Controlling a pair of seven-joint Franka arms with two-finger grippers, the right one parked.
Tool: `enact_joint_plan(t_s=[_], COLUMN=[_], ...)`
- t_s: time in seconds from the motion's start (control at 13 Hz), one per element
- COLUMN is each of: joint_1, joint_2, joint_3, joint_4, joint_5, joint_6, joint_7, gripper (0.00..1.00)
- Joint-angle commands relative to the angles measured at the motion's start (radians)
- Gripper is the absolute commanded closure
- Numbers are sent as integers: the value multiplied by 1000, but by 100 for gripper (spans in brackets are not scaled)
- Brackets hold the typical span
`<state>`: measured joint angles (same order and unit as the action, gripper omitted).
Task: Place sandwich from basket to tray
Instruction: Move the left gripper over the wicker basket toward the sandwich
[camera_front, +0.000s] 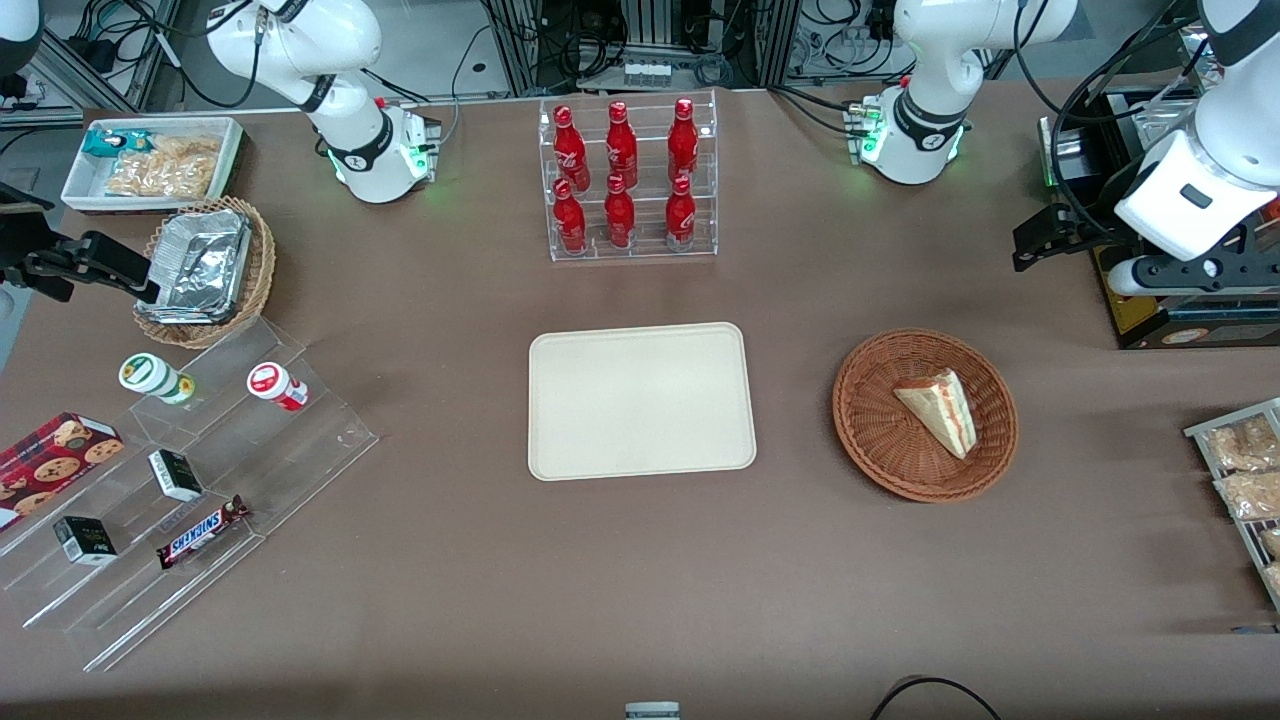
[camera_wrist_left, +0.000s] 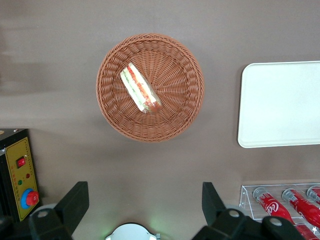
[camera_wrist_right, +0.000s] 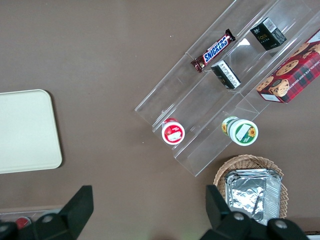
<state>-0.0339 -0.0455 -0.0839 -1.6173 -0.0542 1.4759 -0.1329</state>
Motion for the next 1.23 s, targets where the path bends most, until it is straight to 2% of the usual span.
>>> enact_joint_plan(t_s=[0.0,0.46,0.69,1.0,1.15], joint_1=[-4,-6,-6,-6,0], joint_2=[-10,36,82,104,102], joint_3=[6,3,3,3,4], joint_4=[-13,-159,-271,-473,-524], joint_5=[28,57,59,59,57], joint_6=[9,105,265,574,639], joint_7=[-2,-7,-7,-7,-22], gripper=[0,0,0,0,0])
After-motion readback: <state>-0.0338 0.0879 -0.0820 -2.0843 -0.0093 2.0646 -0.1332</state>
